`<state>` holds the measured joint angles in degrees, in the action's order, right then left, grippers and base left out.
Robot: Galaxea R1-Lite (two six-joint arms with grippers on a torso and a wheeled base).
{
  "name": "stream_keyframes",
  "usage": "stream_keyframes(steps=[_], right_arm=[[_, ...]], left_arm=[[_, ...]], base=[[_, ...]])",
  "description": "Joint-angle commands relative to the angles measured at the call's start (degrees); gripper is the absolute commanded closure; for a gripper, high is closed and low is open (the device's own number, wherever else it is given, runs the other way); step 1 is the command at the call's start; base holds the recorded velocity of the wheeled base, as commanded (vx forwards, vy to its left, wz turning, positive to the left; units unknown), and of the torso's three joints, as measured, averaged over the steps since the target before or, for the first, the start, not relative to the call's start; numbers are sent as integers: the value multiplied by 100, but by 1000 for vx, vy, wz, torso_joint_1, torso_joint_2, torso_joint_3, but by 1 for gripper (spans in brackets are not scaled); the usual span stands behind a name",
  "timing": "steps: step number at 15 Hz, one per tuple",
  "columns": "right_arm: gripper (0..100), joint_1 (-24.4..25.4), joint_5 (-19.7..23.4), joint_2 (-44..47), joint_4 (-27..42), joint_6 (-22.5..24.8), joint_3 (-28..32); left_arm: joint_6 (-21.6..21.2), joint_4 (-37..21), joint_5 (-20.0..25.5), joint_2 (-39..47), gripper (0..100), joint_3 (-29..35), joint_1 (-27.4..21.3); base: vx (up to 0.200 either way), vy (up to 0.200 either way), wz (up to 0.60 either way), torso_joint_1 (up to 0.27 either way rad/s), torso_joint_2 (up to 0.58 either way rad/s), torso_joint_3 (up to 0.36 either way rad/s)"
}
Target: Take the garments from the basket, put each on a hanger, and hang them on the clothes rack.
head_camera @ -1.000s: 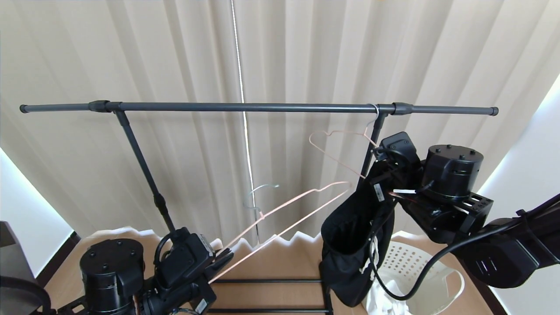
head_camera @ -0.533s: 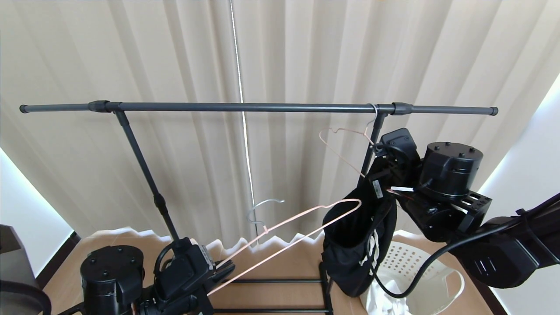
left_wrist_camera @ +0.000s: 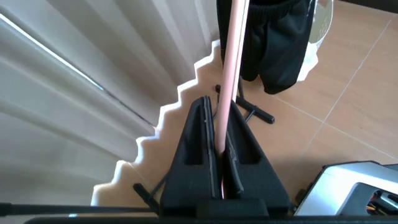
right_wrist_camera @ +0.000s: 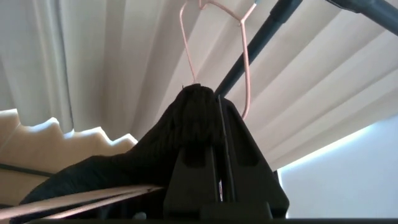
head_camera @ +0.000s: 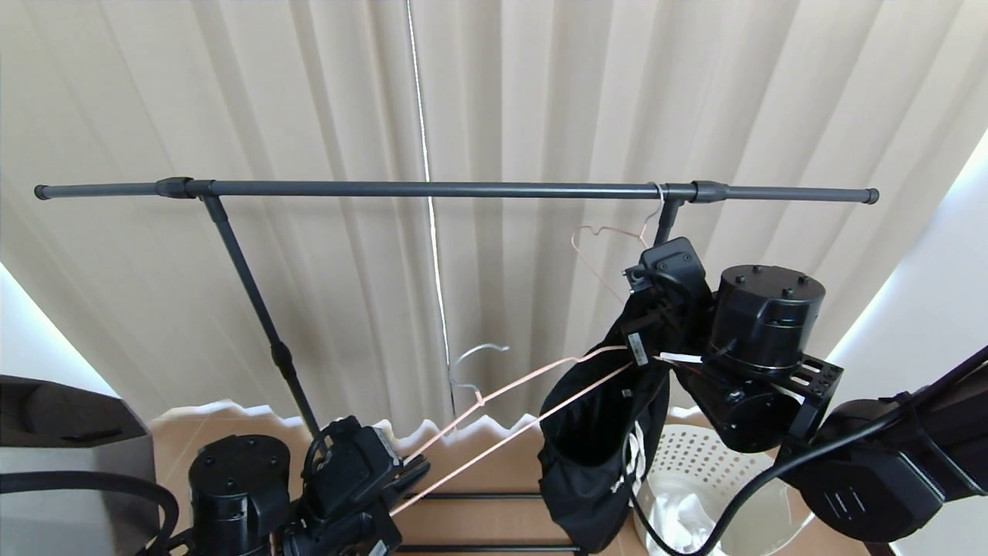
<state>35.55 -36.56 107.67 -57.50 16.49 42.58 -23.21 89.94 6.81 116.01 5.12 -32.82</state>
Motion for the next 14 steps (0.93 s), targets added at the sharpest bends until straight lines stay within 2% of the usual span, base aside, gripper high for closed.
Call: stream_keyframes(steps=[1, 6, 14], right_arm=[[100, 145, -71, 17, -24, -15, 5], [100, 646, -255, 158, -24, -234, 31], [100, 805, -457, 413, -24, -463, 356]], left_arm=[[54, 6, -119, 335, 100, 68, -14], [212, 6, -145, 335, 100, 156, -32], [238, 6, -145, 27, 100, 138, -41]], base=[[0, 0, 0, 0, 0, 0], [0, 0, 0, 0, 0, 0], [0, 0, 0, 0, 0, 0]])
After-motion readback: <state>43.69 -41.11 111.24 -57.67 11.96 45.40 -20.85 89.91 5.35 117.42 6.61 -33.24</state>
